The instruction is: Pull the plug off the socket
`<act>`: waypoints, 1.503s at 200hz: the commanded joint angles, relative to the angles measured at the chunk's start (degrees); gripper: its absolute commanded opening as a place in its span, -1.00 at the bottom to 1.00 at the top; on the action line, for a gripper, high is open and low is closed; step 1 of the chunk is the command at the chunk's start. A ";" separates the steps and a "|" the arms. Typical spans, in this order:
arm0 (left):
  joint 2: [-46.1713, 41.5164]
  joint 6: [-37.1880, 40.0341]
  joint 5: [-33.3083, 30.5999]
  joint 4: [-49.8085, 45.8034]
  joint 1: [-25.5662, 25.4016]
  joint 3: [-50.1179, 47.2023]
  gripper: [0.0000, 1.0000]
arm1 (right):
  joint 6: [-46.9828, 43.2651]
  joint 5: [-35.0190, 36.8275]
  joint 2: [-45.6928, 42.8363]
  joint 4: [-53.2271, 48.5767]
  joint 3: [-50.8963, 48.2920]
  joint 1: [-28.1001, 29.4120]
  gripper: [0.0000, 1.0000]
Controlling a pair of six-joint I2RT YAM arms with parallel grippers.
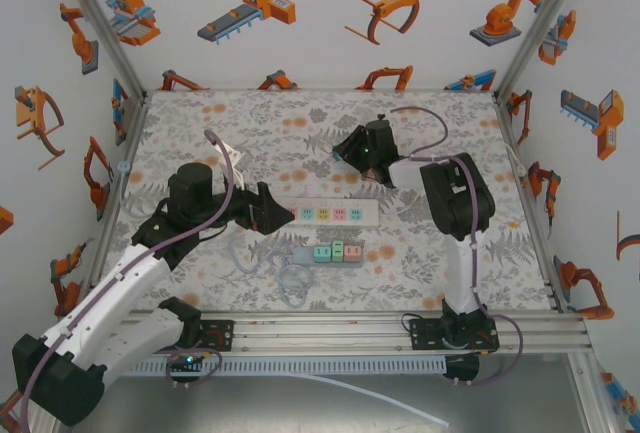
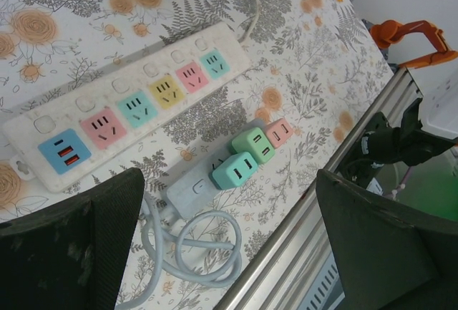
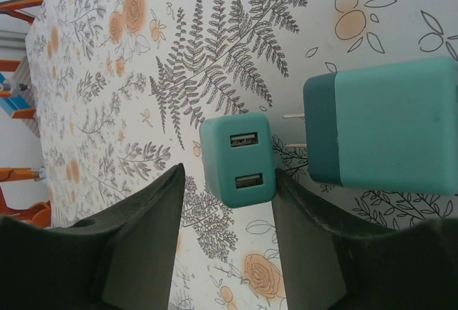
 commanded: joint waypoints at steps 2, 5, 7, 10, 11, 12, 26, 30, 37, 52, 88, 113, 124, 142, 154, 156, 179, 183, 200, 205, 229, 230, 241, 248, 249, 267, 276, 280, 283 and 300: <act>-0.55 -0.25 -1.39 1.20 -0.37 -0.35 0.94 | -0.09 0.69 -1.75 -0.62 -0.27 0.07 0.02; -0.57 -0.25 -1.65 1.07 -0.41 -0.41 0.94 | -0.19 0.84 -2.12 -0.62 -0.56 0.07 0.03; -0.60 -0.29 -1.82 0.99 -0.35 -0.38 0.94 | -0.26 0.88 -2.35 -0.62 -0.66 0.07 0.03; -0.66 -0.33 -2.08 0.87 -0.41 -0.34 0.94 | -0.30 1.01 -2.74 -0.62 -0.89 0.07 0.04; -0.62 -0.33 -2.16 0.84 -0.41 -0.38 0.94 | -0.31 1.04 -2.89 -0.62 -0.97 0.07 0.04; -0.64 -0.34 -2.25 0.78 -0.42 -0.36 0.94 | -0.31 1.06 -3.05 -0.62 -1.05 0.07 0.04; -0.75 -0.50 -3.18 0.35 -0.35 -0.41 0.94 | -0.91 1.41 -5.00 -0.75 -2.17 0.07 0.05; -0.75 -0.56 -3.49 0.24 -0.37 -0.34 0.94 | -1.22 1.57 -5.60 -0.86 -2.42 0.07 0.05; -0.67 -0.72 -3.95 0.08 -0.42 -0.29 0.94 | -1.67 1.75 -6.71 -1.09 -2.90 0.11 0.05; -0.34 -1.03 -4.68 -0.37 -0.35 -0.15 0.94 | -2.54 2.21 -9.42 -1.65 -4.09 0.00 0.06; 1.23 -1.81 -5.50 -0.77 -0.42 0.14 0.94 | -6.08 0.84 -16.53 -1.30 -6.64 -0.02 0.06; 2.05 -3.51 -5.42 -0.67 -0.58 0.36 0.94 | -11.30 0.43 -23.81 -1.84 -9.17 -0.02 0.06; 2.23 -4.98 -5.56 -0.80 -0.67 0.19 0.94 | -15.16 -0.55 -27.61 -1.75 -10.72 0.04 0.06; 2.58 -9.00 -9.34 -3.10 -1.03 0.47 0.94 | -23.97 -1.47 -34.78 -3.27 -13.96 0.79 0.06; 2.87 -11.50 -12.18 -5.54 -1.27 0.51 0.94 | -31.71 -1.66 -39.68 -5.20 -16.44 1.98 0.06; 3.05 -11.76 -12.49 -5.81 -1.29 0.54 0.94 | -33.10 -1.77 -40.52 -5.48 -16.89 2.17 0.06; 4.56 -13.95 -14.92 -8.94 -2.35 0.76 0.94 | -48.36 -5.60 -49.58 -9.22 -22.50 5.34 0.06; 4.94 -14.39 -15.49 -9.59 -2.66 0.90 0.94 | -50.65 -6.27 -51.14 -10.27 -23.36 5.94 0.06; 6.59 -16.15 -17.60 -12.39 -4.51 1.41 0.94 | -60.47 -11.24 -56.85 -16.67 -26.47 8.42 0.07; 7.13 -16.68 -18.15 -13.12 -5.28 1.55 0.94 | -63.93 -12.99 -58.38 -19.11 -27.18 9.21 0.09; 9.73 -19.63 -20.84 -17.72 -8.89 2.77 0.94 | -76.72 -19.65 -64.53 -33.36 -28.30 12.24 0.19; 9.85 -19.74 -21.00 -17.86 -9.10 2.85 0.94 | -77.23 -19.88 -64.72 -34.09 -28.25 12.30 0.19; 11.05 -21.27 -22.17 -19.26 -10.66 3.30 0.94 | -81.05 -21.27 -66.55 -39.89 -28.28 12.84 0.20; 11.94 -22.29 -22.84 -19.81 -11.58 3.52 0.94 | -82.32 -21.83 -67.41 -42.29 -28.46 12.98 0.20; 12.05 -22.34 -22.96 -19.87 -11.71 3.53 0.94 | -82.40 -21.94 -67.52 -42.64 -28.51 12.98 0.20; 14.78 -24.54 -24.18 -20.34 -13.42 3.97 0.94 | -86.68 -24.86 -69.12 -47.59 -29.35 13.03 0.21; 16.14 -25.13 -25.02 -20.42 -14.28 4.06 0.94 | -88.10 -26.35 -69.56 -48.21 -30.28 13.05 0.22; 16.78 -25.38 -25.32 -20.45 -14.58 4.15 0.94 | -88.65 -27.01 -69.66 -48.33 -30.74 13.06 0.23; 17.26 -25.57 -25.44 -20.43 -14.80 4.21 0.94 | -89.05 -27.62 -69.69 -48.42 -31.09 13.06 0.23; 20.04 -25.91 -25.96 -20.36 -15.61 4.39 0.94 | -89.53 -30.01 -69.03 -46.18 -32.96 13.07 0.25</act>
